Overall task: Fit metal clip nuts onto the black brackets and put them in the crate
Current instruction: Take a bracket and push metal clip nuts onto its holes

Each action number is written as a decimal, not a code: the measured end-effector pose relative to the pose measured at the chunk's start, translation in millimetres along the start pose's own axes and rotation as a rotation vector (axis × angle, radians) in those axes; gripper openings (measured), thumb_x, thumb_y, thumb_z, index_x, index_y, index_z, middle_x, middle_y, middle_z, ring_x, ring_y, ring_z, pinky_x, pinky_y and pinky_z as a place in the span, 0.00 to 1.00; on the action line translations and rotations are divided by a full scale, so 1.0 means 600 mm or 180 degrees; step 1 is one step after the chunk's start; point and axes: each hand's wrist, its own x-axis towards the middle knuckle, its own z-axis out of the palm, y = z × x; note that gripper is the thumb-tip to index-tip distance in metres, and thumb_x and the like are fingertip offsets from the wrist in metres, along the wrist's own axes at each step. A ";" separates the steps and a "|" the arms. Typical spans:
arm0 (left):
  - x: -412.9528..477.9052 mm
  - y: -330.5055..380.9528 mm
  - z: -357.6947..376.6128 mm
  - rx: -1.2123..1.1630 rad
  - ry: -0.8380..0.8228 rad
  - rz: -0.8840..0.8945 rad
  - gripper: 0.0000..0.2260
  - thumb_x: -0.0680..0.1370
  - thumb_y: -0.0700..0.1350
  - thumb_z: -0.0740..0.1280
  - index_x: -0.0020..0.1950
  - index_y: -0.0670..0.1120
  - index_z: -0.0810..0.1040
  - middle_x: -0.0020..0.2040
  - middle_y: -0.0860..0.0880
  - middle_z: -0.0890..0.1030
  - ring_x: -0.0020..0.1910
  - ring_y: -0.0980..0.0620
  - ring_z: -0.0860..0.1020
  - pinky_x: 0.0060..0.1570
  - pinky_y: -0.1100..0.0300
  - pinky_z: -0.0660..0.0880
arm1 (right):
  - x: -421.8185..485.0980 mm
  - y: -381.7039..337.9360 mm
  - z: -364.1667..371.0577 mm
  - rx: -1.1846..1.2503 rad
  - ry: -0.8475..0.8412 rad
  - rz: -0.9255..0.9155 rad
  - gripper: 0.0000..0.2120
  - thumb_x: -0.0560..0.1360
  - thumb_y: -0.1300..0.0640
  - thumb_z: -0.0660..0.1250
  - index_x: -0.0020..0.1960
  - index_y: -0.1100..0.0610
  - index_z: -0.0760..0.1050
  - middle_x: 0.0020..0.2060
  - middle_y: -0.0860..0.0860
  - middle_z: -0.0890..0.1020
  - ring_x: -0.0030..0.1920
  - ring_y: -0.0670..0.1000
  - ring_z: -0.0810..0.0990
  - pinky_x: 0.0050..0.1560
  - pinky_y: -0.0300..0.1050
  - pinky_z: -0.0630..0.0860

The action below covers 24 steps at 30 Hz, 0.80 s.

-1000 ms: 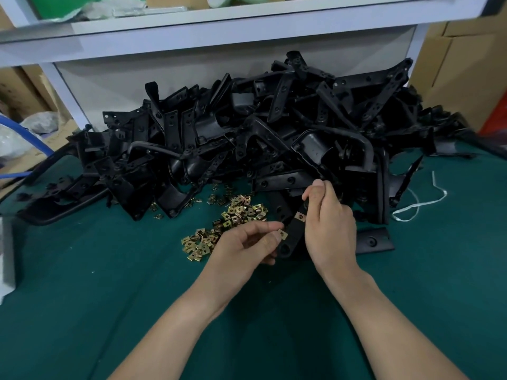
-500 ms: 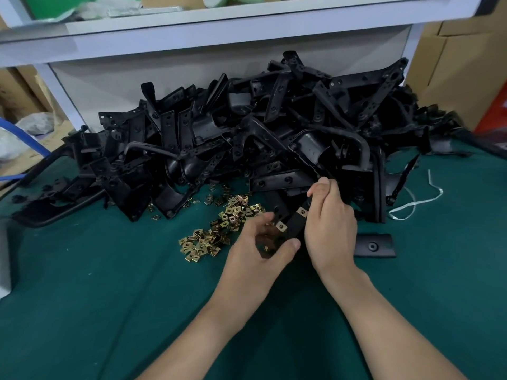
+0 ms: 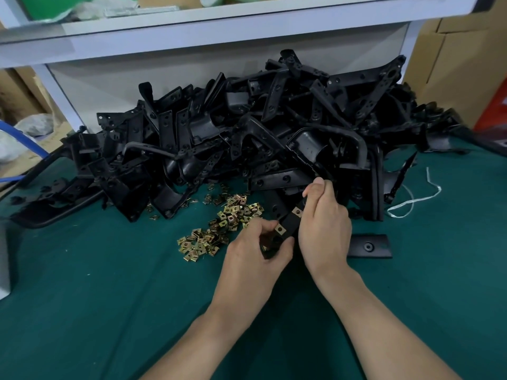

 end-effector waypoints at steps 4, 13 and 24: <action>-0.002 -0.003 0.002 0.0174 0.0046 0.0015 0.09 0.75 0.55 0.72 0.49 0.63 0.72 0.44 0.62 0.81 0.40 0.62 0.78 0.40 0.71 0.71 | -0.001 -0.002 0.002 0.0006 -0.0006 0.0014 0.24 0.83 0.44 0.41 0.49 0.54 0.72 0.29 0.47 0.75 0.30 0.51 0.72 0.33 0.48 0.59; -0.002 0.000 0.000 0.0405 0.0060 0.0023 0.12 0.75 0.58 0.70 0.54 0.54 0.78 0.51 0.59 0.82 0.48 0.60 0.79 0.50 0.54 0.78 | -0.002 -0.003 0.001 0.0040 0.0033 -0.0020 0.24 0.83 0.45 0.41 0.49 0.55 0.73 0.30 0.50 0.77 0.31 0.54 0.76 0.34 0.48 0.62; 0.000 0.000 -0.006 0.0695 0.0096 0.0240 0.12 0.76 0.57 0.69 0.54 0.53 0.74 0.49 0.57 0.79 0.48 0.59 0.76 0.47 0.56 0.76 | -0.003 -0.001 0.004 0.0167 0.0043 -0.0049 0.23 0.83 0.45 0.42 0.49 0.54 0.72 0.29 0.46 0.76 0.29 0.49 0.74 0.29 0.43 0.61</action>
